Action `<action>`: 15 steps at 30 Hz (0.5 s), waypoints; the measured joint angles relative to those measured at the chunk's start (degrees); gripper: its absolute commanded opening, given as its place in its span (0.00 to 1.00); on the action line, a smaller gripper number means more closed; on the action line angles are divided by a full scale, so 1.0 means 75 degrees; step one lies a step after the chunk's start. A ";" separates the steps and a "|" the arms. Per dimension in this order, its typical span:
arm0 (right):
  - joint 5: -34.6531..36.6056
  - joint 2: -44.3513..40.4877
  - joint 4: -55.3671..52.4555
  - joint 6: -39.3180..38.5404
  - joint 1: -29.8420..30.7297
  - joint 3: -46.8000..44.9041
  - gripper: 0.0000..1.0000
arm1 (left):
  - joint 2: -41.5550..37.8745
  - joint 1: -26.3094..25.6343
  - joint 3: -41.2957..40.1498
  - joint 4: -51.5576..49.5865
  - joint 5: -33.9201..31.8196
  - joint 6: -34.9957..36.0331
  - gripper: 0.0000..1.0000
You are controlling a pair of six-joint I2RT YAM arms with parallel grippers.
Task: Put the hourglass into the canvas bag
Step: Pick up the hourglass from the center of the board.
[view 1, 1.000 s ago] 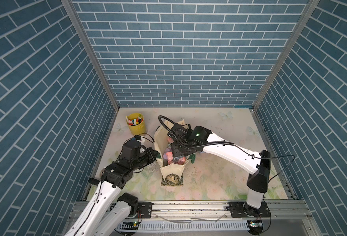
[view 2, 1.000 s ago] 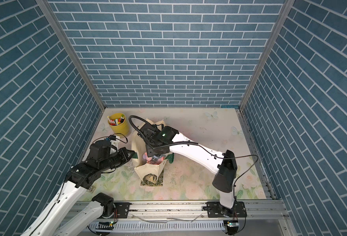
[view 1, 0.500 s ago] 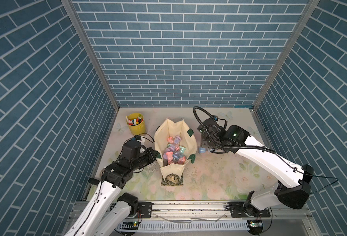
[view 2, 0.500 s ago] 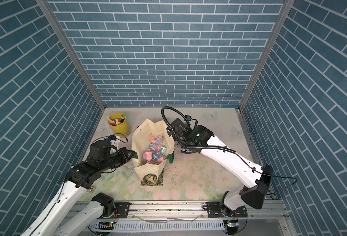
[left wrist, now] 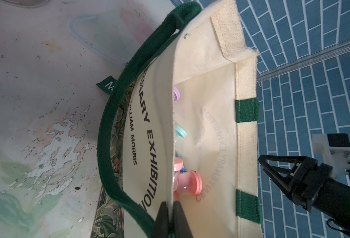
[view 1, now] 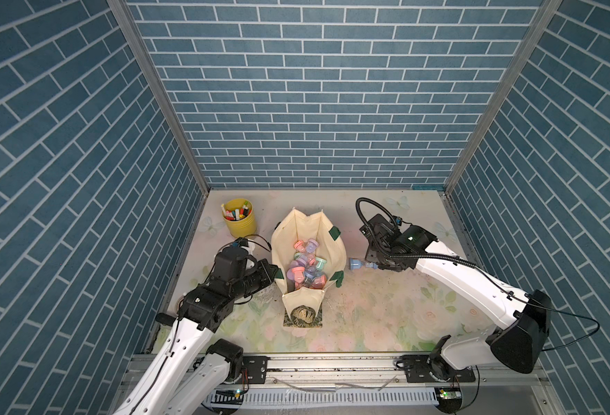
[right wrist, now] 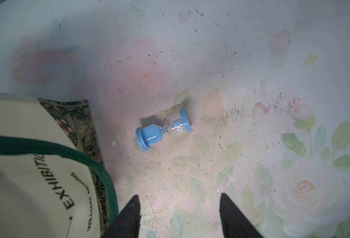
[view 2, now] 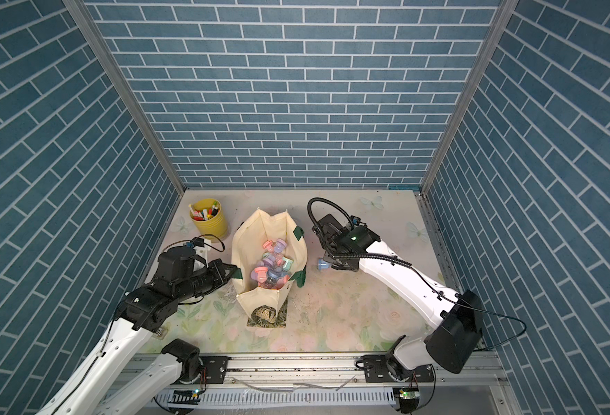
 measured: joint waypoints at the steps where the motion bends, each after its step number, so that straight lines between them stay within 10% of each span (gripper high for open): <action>1: -0.0111 0.0032 0.0111 0.0070 -0.0117 -0.0105 0.63 | 0.0000 0.0000 0.0000 0.0000 0.0000 0.0000 0.00; 15: -0.1268 0.2063 0.1128 0.0484 -0.0600 -0.0160 0.66 | -0.0044 0.0009 0.0000 -0.0009 0.0017 0.0000 0.00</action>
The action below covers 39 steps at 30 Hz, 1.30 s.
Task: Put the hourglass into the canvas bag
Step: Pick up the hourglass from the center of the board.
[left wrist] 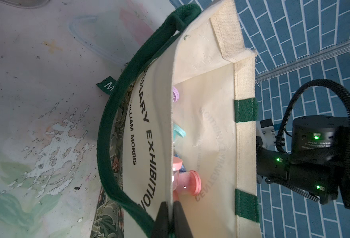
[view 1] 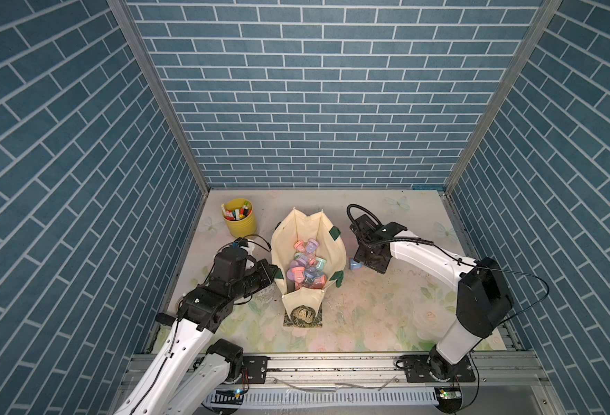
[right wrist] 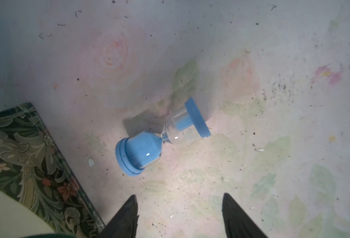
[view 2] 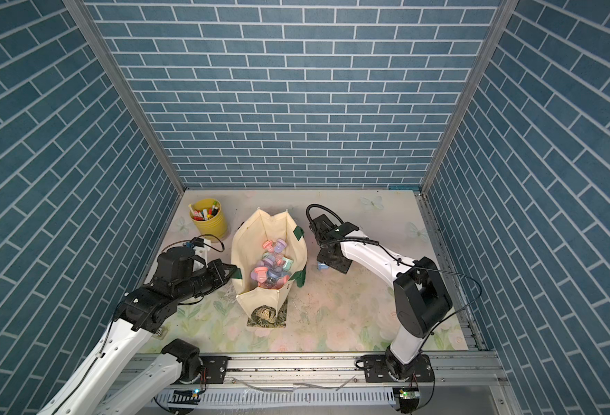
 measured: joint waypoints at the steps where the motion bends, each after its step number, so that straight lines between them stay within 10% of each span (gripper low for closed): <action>1: -0.0035 0.0070 0.0032 0.0050 -0.0003 0.0012 0.66 | 0.0000 0.0000 0.0000 0.0000 0.0003 0.0000 0.00; 39: -0.0737 0.1559 0.0592 0.0592 -0.0417 0.0210 0.62 | -0.0050 0.0006 -0.0134 0.0152 0.0085 -0.0111 0.00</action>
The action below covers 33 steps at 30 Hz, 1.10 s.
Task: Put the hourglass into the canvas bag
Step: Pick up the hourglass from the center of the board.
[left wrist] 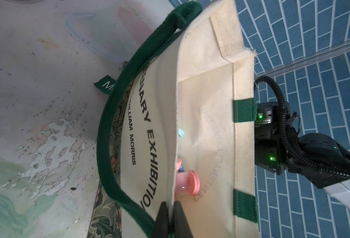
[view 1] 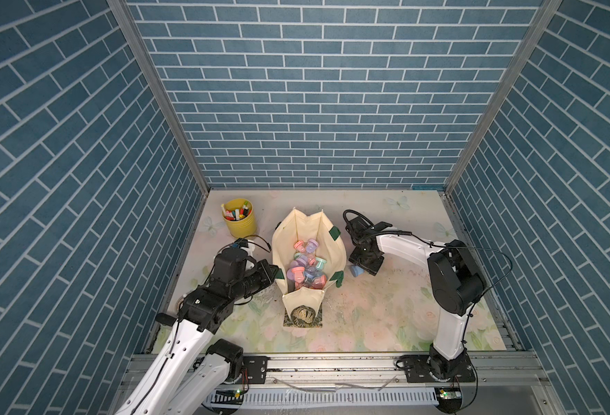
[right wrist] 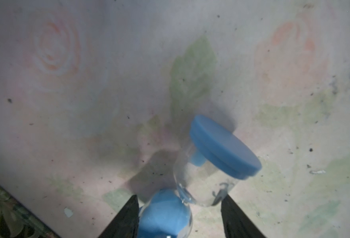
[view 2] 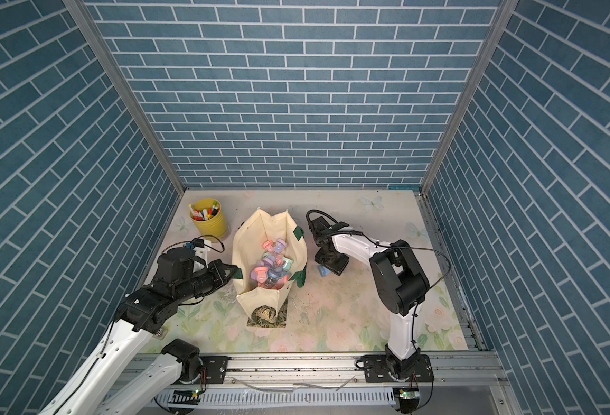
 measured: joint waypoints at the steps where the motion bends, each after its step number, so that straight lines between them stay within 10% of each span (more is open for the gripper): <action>1: -0.0020 0.0000 0.0032 0.0000 0.0000 -0.0064 0.62 | 0.0000 0.0000 0.0000 0.0003 0.0003 0.0000 0.00; 33: -0.0169 -0.0003 0.0277 0.0166 0.0274 -0.0574 0.31 | 0.0000 0.0000 -0.0003 0.0006 0.0003 0.0000 0.00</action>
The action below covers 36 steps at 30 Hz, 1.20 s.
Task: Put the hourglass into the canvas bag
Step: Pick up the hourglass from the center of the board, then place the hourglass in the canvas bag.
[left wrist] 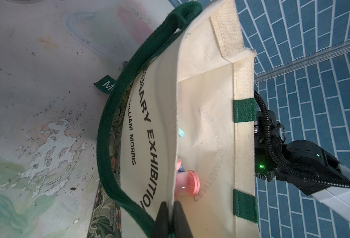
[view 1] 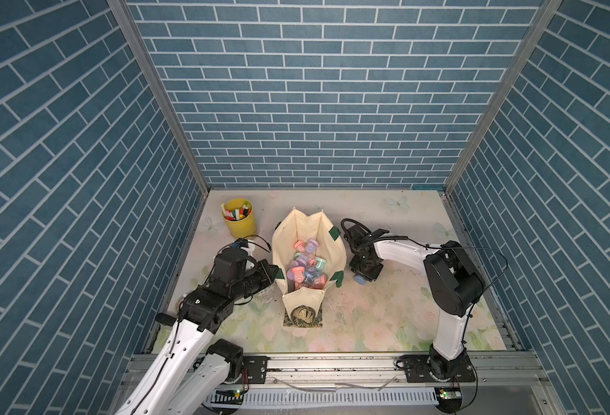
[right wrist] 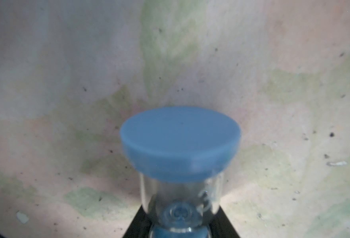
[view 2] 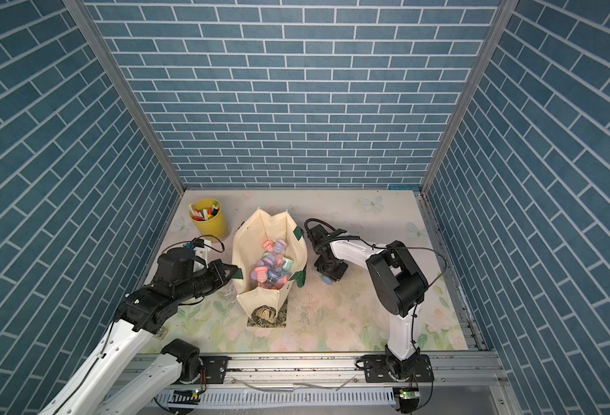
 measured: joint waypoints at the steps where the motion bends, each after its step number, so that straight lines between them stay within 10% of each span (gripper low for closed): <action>1: 0.0000 0.0000 0.0000 0.0006 0.0000 0.0000 0.29 | 0.0000 0.0000 0.0000 0.0000 0.0000 0.0000 0.00; 11: 0.0052 -0.0233 0.0251 -0.0006 0.0000 -0.0294 0.00 | 0.0009 0.0000 0.0000 0.0000 0.0000 0.0000 0.00; 36: 0.1614 -0.4357 -0.1288 -0.2066 0.0618 -0.0085 0.00 | 0.0428 0.0093 0.0382 -0.0332 -0.0003 0.0280 0.24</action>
